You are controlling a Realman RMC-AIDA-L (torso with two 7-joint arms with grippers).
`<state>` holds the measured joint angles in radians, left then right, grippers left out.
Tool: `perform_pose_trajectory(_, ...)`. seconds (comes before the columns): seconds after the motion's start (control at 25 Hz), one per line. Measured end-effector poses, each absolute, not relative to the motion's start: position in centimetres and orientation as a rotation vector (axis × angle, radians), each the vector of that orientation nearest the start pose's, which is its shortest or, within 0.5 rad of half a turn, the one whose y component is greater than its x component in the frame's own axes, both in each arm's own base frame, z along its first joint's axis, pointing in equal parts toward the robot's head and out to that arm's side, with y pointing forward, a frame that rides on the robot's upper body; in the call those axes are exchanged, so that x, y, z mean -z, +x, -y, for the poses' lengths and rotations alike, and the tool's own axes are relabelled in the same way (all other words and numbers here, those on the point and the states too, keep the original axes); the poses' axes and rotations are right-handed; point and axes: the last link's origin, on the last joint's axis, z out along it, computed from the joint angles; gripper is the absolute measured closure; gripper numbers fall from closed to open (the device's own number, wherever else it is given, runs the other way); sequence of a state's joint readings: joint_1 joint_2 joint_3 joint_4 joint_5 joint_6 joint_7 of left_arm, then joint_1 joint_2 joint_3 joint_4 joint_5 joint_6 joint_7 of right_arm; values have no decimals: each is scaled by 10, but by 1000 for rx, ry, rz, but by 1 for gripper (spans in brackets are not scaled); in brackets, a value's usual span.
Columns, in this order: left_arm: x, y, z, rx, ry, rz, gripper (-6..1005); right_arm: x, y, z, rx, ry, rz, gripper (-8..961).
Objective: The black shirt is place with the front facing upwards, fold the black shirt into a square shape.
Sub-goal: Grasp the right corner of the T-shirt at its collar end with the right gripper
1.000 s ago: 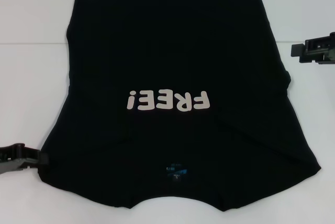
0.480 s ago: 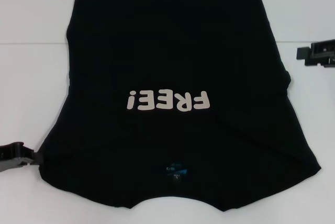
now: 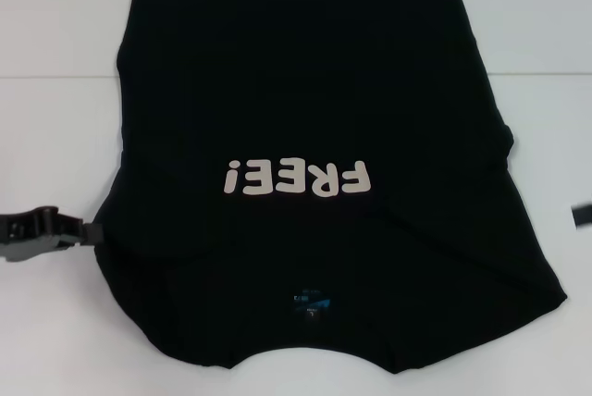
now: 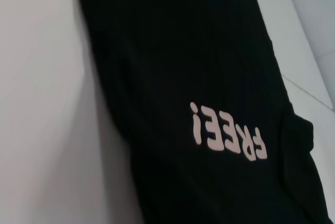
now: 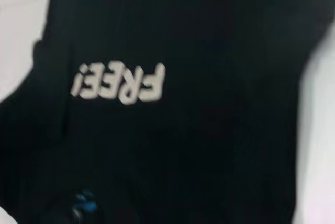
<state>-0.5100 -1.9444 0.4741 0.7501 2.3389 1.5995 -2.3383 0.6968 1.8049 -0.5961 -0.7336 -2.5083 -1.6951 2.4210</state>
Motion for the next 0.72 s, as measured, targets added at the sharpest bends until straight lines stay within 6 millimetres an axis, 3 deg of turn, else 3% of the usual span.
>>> perform_pose_trajectory(0.36, -74, -324, -339, 495, -2137, 1853, 1001, -90, 316, -345, 38, -2291, -1807, 561)
perform_pose_trajectory(0.72, -75, -325, -341, 501, -2122, 1847, 1001, -82, 324, -345, 70, -2225, -1825, 565)
